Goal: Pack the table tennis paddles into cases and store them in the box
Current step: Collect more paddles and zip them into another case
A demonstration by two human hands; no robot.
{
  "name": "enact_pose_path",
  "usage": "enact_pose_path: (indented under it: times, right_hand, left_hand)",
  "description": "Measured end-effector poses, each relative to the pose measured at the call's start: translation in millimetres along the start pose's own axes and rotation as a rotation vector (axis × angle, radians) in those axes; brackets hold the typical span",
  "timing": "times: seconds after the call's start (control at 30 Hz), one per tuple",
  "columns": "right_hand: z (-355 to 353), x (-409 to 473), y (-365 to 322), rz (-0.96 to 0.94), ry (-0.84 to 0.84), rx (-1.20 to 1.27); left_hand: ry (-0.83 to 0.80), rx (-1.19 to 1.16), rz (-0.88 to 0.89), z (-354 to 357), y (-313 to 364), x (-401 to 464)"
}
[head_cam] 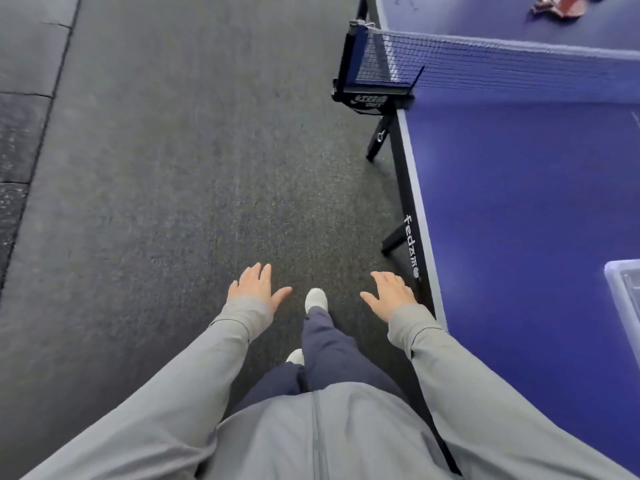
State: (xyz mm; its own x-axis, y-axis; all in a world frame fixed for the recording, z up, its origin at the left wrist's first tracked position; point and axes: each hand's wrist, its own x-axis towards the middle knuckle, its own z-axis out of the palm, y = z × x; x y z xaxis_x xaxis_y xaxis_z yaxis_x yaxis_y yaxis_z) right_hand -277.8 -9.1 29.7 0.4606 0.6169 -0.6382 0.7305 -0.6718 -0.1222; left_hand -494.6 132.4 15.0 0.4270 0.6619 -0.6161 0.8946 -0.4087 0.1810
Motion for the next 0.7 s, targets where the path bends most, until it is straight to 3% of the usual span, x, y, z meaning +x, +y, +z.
enact_pose_path:
  times: [0.33,0.53,0.7]
  right_hand:
    - [-65,125,-44,-0.078,-0.076,0.050]
    - [-109,187,-75,-0.076,-0.127,0.060]
    - [-135,232,-118,-0.062,-0.178,0.039]
  left_hand:
    - [-0.073,-0.097,-0.227,-54,-35,80]
    - [-0.064,-0.277,-0.275,-109,-44,139]
    - [-0.044,-0.287,-0.303,-150,-77,189]
